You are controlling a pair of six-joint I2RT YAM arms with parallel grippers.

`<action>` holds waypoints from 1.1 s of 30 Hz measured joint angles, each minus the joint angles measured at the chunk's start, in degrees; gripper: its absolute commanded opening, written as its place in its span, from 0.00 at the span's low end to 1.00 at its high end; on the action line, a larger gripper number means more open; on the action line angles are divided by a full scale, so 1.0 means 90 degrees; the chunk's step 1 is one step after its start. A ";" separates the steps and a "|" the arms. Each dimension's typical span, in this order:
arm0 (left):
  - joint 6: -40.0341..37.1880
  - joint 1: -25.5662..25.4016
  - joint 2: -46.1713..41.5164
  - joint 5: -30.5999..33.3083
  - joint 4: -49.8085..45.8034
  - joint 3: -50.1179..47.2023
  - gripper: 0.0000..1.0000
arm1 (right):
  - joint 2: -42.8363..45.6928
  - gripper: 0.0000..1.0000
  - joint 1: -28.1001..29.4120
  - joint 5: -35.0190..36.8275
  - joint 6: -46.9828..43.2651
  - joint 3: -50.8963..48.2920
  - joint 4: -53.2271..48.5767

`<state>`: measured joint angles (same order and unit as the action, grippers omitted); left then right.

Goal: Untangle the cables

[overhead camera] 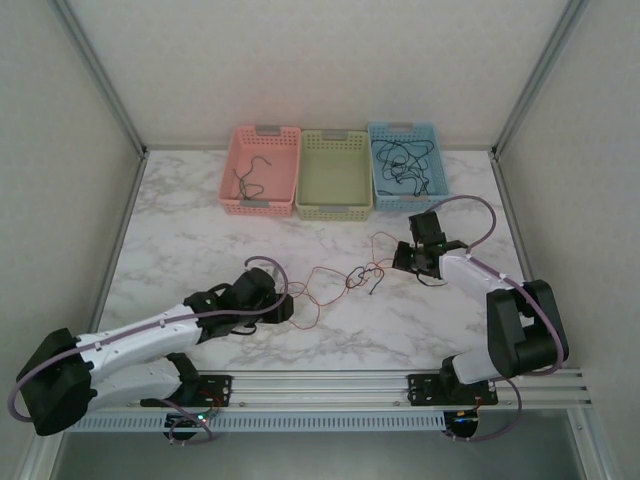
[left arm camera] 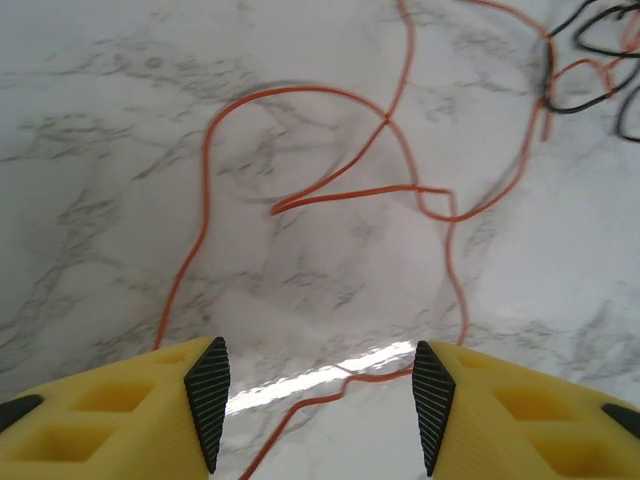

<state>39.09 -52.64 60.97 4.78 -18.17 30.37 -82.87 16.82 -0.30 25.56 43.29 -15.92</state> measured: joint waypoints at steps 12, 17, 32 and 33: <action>0.0471 -0.0515 0.0835 0.1013 -0.0629 0.0236 0.57 | 0.0022 0.00 0.0000 0.0005 -0.0002 0.0000 -0.0189; 0.0714 -0.0624 0.1122 0.1030 -0.0447 0.0134 0.51 | 0.0112 0.00 0.0000 0.0027 -0.0002 0.0000 -0.0189; 0.0957 -0.0748 0.0797 0.1212 -0.0182 -0.0100 0.46 | 0.0415 0.00 0.0000 0.0155 -0.0032 -0.0083 -0.0206; 0.0952 -0.0755 0.0639 0.1328 -0.0291 -0.0100 0.50 | 0.0418 0.00 0.0000 0.0180 -0.0034 -0.0097 -0.0206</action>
<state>47.66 -59.44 66.72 16.73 -20.80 29.47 -79.11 16.82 1.32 25.26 42.41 -17.78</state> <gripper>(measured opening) 0.439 0.054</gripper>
